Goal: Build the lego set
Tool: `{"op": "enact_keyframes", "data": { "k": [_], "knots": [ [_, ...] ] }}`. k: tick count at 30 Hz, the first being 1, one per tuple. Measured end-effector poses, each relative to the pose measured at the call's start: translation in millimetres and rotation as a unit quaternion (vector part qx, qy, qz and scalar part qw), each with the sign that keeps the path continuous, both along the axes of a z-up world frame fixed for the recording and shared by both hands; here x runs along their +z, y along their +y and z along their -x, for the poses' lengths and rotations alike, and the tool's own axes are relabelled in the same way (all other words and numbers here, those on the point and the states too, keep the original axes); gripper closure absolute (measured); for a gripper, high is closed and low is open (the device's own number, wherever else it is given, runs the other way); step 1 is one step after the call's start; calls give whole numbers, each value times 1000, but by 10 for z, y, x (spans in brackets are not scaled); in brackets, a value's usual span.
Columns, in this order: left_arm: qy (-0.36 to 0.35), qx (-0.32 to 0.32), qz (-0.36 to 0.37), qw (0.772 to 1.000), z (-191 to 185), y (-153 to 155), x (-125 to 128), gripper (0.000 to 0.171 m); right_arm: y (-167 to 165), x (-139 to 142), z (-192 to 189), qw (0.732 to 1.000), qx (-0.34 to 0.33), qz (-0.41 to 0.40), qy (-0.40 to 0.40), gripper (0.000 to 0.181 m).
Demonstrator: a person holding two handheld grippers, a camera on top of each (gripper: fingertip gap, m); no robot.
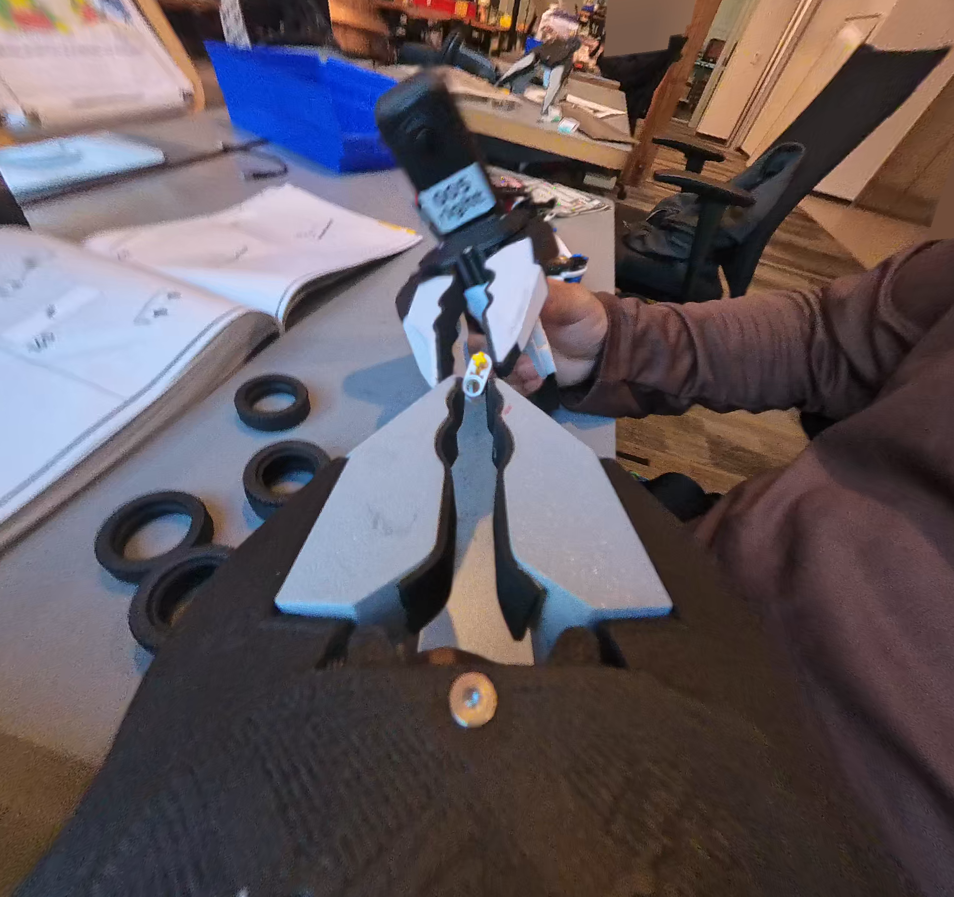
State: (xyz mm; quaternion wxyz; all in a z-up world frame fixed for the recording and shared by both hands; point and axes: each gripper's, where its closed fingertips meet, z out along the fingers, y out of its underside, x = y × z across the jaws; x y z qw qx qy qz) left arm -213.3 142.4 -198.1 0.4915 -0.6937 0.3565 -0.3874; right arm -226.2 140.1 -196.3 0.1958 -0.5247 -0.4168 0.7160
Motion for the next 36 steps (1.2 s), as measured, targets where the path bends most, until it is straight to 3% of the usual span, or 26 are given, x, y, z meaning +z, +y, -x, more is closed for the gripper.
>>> {"op": "enact_keyframes", "data": {
  "k": [3, 7, 9, 14, 18, 20, 23, 29, 36],
  "knots": [
    [11, 13, 70, 997, 72, 135, -170, 165, 126, -137, 66, 990, -56, -114, -54, 164],
    [30, 38, 105, 993, 148, 278, -248, 165, 224, -265, 119, 959, -94, -241, -113, 169],
    [11, 47, 94, 994, 166, 334, -159, 165, 276, -184, 139, 965, -105, -221, -90, 169],
    [-13, 43, 32, 998, 192, 322, -58, 164, 467, 17, 96, 991, -108, -76, -12, 175],
    [-1, 44, 23, 999, 114, 367, -102, 151, 473, 129, 85, 995, -92, -25, 39, 175],
    [-21, 33, 25, 999, 64, 394, -43, 152, 455, 175, 111, 995, -84, -10, 60, 175],
    [-49, 28, 0, 998, 55, 421, 71, 171, 424, 226, 133, 994, -75, -7, 84, 175],
    [-61, 3, -8, 998, 36, 442, 77, 170, 448, 222, 123, 992, -80, -20, 98, 175],
    [-77, -29, -41, 996, 34, 324, 168, 171, 324, 311, 107, 982, -87, -111, 126, 175]
  ]
}}
